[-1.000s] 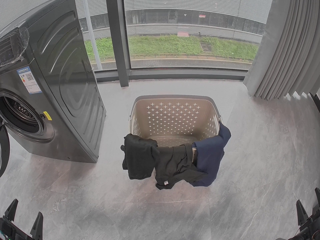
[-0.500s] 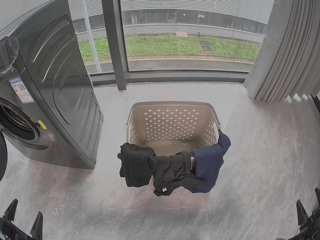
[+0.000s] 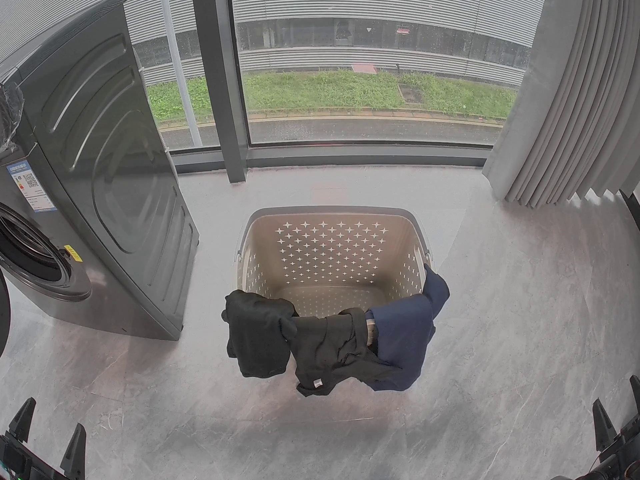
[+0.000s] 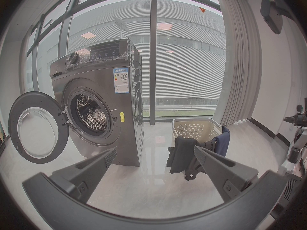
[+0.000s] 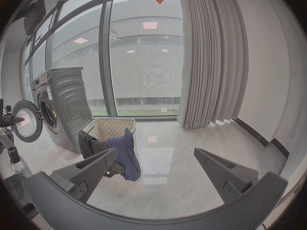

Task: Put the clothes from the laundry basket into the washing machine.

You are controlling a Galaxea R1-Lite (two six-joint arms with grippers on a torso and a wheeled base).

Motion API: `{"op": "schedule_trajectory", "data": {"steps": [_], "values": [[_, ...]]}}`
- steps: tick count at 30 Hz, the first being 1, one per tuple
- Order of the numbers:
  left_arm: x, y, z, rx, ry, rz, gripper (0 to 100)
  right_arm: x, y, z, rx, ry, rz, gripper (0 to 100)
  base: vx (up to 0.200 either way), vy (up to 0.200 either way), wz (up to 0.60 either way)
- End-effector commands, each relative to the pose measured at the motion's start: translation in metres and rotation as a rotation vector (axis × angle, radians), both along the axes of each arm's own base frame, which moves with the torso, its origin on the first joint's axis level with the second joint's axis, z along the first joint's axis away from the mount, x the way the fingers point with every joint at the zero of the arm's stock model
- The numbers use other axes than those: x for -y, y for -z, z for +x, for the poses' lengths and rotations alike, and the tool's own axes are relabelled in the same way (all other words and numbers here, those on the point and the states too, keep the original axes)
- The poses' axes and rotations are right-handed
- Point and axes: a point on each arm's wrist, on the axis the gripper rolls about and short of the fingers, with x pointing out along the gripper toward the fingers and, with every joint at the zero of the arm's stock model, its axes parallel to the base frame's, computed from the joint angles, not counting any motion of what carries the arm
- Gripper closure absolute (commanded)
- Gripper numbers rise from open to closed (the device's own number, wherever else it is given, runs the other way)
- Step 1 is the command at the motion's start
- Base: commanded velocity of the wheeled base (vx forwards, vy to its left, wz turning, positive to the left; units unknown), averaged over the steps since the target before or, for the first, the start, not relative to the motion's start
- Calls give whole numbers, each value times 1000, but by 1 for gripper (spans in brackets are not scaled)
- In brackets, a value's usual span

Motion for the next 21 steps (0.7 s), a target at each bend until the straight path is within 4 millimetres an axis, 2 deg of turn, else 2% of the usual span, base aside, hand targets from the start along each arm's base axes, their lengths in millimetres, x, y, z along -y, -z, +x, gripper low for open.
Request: {"op": "schedule_trajectory", "data": {"steps": [1, 8, 11, 21], "values": [[0, 5, 0, -1, 0, -1, 0, 0, 5, 0, -1, 0, -1, 0, 0, 0, 0], [0, 5, 0, -1, 2, -1, 0, 0, 5, 0, -1, -1, -2, 0, 0, 0, 0], [0, 5, 0, -1, 2, 1, 0, 0, 5, 0, -1, -1, -2, 0, 0, 200, 0], [0, 5, 0, -1, 2, 2, 0, 0, 5, 0, -1, -3, -1, 0, 0, 0, 0]]}}
